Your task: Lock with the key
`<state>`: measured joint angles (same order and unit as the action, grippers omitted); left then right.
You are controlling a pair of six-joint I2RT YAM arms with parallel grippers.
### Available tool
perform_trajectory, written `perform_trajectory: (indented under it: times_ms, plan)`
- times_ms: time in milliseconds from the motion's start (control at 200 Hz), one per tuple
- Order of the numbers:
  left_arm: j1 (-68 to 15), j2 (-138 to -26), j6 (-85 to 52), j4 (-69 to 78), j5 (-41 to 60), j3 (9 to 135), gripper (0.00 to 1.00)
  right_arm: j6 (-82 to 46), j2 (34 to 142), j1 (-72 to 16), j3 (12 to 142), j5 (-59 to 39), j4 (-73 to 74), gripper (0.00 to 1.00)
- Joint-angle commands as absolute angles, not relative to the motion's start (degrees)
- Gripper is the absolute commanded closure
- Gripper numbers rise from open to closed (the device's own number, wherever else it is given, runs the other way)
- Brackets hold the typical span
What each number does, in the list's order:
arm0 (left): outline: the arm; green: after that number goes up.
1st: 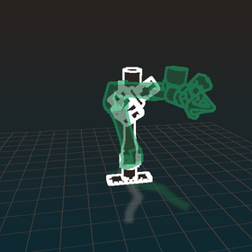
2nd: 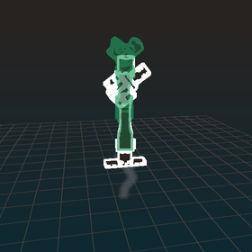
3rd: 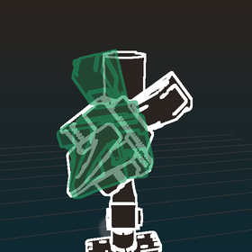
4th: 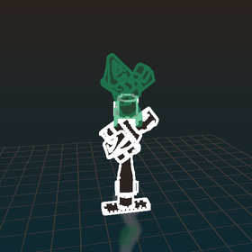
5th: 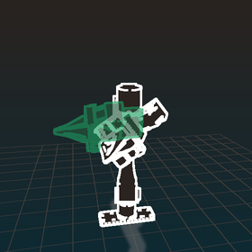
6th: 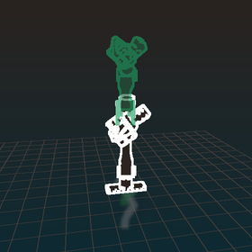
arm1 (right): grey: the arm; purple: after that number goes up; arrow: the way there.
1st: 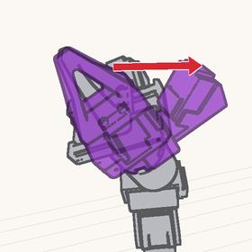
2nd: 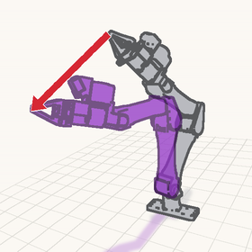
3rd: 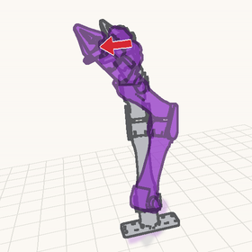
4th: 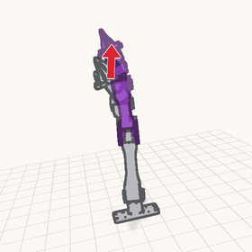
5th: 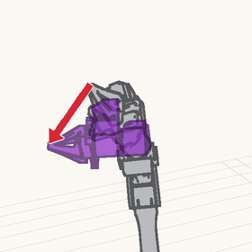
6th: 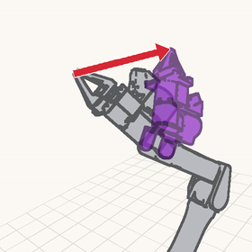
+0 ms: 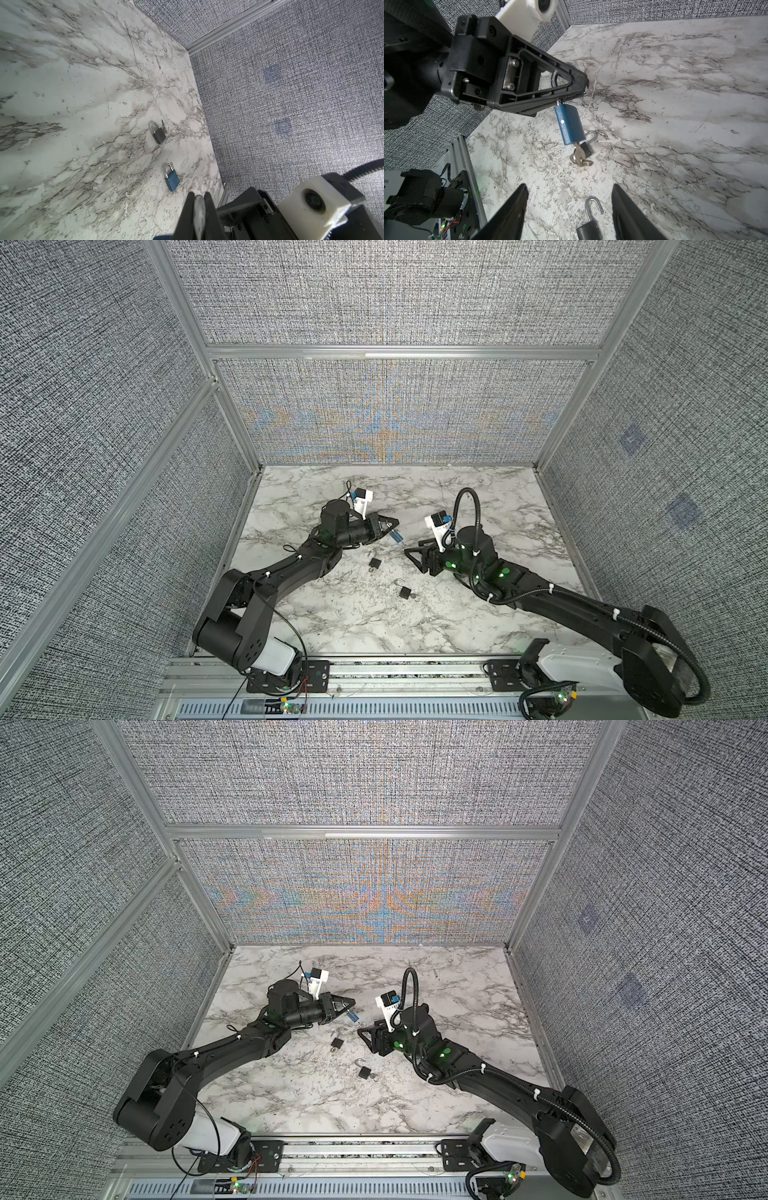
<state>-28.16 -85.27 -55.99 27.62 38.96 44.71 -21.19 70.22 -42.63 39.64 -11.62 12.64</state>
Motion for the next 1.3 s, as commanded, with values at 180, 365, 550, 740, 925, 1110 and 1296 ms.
perform_trajectory:
  times_ms: [180, 365, 550, 740, 925, 1110, 1296]
  plan:
    - [-28.6, -84.1, -56.7, 24.6, 39.7, 45.9, 1.00, -18.6, 75.0, -42.6, 42.7, -13.4, 16.7, 0.37]
    - [-28.8, -83.8, -57.8, 24.6, 39.5, 46.0, 1.00, -17.0, 77.9, -42.7, 45.5, -13.6, 15.7, 0.43]
    - [-29.0, -84.2, -58.3, 24.4, 40.3, 47.0, 1.00, -16.7, 80.3, -42.7, 47.2, -13.6, 15.7, 0.61]
    - [-29.2, -83.9, -58.7, 24.6, 40.4, 47.1, 1.00, -16.8, 81.1, -42.7, 47.9, -13.5, 15.8, 0.67]
    - [-29.4, -83.6, -59.2, 24.7, 40.3, 47.1, 1.00, -16.7, 81.3, -42.8, 48.3, -12.8, 15.7, 0.66]
    - [-29.6, -83.7, -59.7, 25.0, 40.4, 47.4, 1.00, -16.6, 81.7, -42.9, 48.6, -12.7, 15.8, 0.66]
    - [-29.7, -84.0, -60.0, 25.3, 40.7, 47.6, 1.00, -16.4, 81.8, -43.0, 48.7, -12.6, 15.7, 0.66]
